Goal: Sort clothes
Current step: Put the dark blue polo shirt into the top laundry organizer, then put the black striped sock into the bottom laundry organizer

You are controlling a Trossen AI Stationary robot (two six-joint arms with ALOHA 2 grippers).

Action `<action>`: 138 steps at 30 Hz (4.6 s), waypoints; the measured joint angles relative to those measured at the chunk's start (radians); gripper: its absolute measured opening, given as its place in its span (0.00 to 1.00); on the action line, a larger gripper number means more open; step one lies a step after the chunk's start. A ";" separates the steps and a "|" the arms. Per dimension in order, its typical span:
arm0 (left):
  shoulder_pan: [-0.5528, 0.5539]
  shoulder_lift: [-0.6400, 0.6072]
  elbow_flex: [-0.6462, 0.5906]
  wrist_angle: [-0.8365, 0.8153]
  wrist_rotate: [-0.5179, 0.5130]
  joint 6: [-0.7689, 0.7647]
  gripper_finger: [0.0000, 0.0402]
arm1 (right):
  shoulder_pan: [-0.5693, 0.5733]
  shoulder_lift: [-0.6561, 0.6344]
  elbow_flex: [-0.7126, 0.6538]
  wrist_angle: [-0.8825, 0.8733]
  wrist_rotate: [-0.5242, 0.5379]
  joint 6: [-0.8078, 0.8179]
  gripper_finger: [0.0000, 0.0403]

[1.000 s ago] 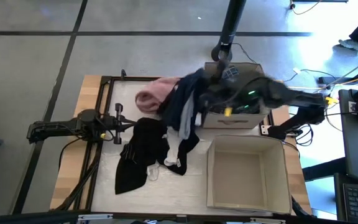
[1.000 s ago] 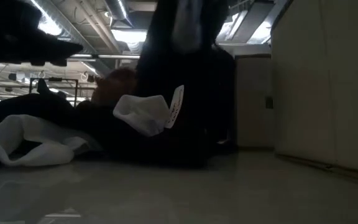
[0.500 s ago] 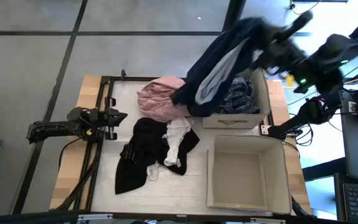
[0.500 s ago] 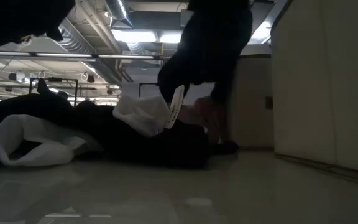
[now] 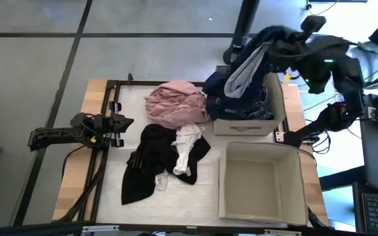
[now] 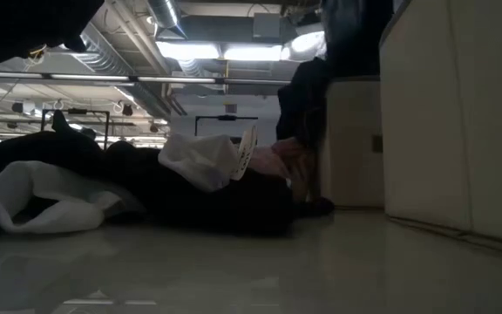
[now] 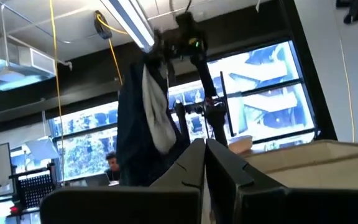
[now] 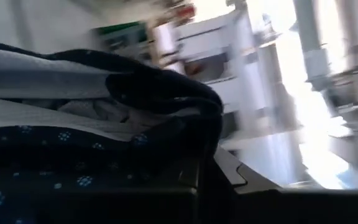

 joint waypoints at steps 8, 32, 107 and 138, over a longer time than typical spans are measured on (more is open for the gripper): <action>0.000 0.000 0.000 0.016 0.000 0.030 0.01 | -0.264 0.059 -0.033 -0.450 -0.313 0.535 0.02; 0.000 0.000 0.000 0.090 0.000 0.089 0.01 | -0.548 0.061 -0.880 -0.302 -0.858 0.635 0.13; 0.000 0.000 0.000 0.085 0.000 0.174 0.01 | -0.166 0.052 -0.550 -0.196 -0.887 0.754 0.64; 0.000 0.000 0.000 0.086 0.000 0.177 0.01 | 0.052 0.371 -0.591 -0.122 -0.677 0.686 0.64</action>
